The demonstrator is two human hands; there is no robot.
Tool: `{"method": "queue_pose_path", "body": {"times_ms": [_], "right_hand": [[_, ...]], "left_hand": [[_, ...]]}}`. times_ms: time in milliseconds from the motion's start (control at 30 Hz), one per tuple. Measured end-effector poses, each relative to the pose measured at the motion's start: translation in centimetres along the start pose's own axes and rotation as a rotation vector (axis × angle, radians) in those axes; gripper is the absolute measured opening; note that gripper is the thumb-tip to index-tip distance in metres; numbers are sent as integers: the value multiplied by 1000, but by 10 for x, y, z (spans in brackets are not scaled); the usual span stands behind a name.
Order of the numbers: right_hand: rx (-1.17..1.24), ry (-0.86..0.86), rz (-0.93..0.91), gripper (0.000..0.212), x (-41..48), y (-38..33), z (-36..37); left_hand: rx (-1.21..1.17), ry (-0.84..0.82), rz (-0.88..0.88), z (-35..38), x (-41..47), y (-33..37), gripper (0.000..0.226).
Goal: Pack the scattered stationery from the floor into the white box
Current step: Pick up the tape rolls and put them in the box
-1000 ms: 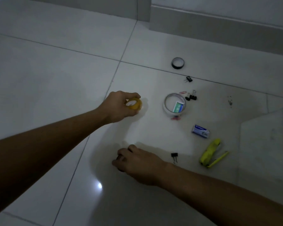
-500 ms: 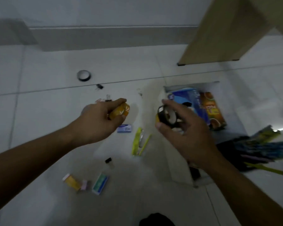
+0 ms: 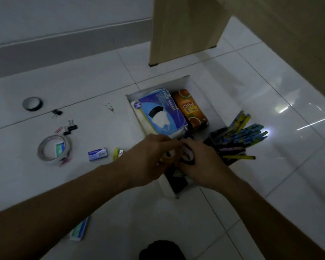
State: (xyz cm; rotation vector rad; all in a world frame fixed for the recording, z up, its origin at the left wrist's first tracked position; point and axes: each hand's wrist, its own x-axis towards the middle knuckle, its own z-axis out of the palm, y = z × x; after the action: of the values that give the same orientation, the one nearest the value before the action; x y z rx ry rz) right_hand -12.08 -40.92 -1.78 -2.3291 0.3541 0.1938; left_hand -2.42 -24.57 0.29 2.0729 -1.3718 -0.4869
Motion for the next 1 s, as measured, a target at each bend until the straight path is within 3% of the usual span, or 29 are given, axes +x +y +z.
{"method": "queue_pose_path", "body": {"times_ms": [133,267,433,500,567,700,833,1000], "right_hand": [[-86,-29,49,39,-10,12,7],[-169,-35,69,49,-8,16,7],[-261,-57,117,44,-3,19,7],[-235,-50,109,47,-3,19,5],[-183,-43,81,46,-4,18,2],[-40,-35,74,50,-5,14,-7],[49,-62,66,54,-5,7,-7],[-125,-174,83,53,-3,6,-4]], "left_hand": [[94,-177,23,15,13,5,42],[113,-361,-93,16,28,5,34],[160,-671,-190,14,43,4,44],[155,-643,-217,14,44,1,46],[190,-562,-197,14,42,-2,33],[130,-421,-52,14,27,-5,16],[283,-236,7,14,10,-12,28],[323,-280,58,3,-8,-21,38]]}}
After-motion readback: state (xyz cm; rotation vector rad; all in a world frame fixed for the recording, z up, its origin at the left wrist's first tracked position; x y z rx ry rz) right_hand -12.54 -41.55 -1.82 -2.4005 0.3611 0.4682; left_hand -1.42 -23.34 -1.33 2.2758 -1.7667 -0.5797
